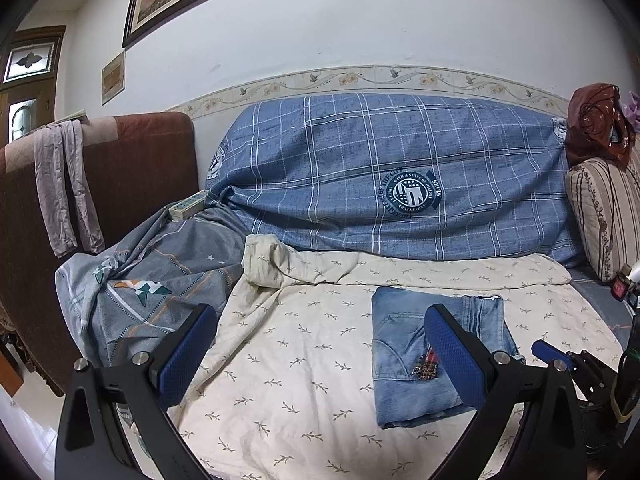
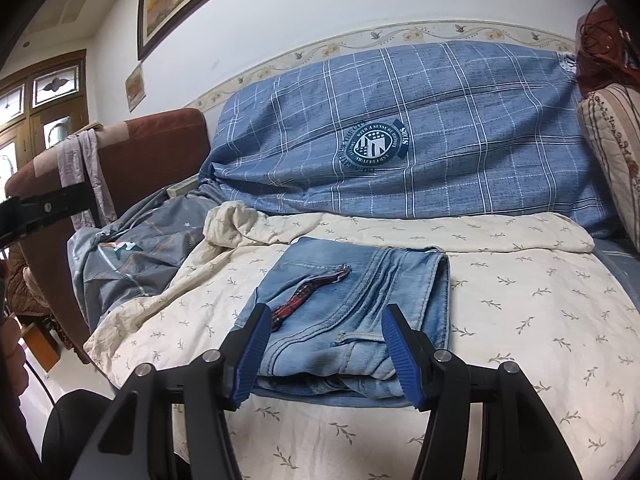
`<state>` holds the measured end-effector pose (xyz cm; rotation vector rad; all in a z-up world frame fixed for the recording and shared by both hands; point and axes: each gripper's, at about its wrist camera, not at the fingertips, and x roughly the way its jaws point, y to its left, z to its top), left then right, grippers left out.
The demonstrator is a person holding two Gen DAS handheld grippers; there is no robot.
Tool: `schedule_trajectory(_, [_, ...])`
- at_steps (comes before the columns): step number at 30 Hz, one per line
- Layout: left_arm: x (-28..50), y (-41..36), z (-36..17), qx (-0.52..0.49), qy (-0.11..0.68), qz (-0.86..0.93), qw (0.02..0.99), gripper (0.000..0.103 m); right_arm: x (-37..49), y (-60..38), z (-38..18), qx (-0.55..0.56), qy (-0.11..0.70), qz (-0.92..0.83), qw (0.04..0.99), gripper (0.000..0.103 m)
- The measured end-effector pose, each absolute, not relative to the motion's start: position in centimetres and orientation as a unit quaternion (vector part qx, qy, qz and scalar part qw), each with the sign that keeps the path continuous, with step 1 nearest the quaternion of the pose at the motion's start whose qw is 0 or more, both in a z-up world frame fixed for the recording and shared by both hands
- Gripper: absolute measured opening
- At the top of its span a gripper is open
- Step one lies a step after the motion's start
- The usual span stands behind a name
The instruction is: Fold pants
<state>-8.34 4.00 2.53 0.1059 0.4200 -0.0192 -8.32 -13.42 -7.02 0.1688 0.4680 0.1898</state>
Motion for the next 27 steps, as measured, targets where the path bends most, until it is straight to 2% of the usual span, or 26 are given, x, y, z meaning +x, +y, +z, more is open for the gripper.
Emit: schedule_trajectory(27, [-8.1, 2.8, 1.5, 0.038, 0.235, -0.042, 0.97, 0.103, -9.2, -15.5, -6.5, 0.102, 0.222, 0.082, 0.966, 0.061])
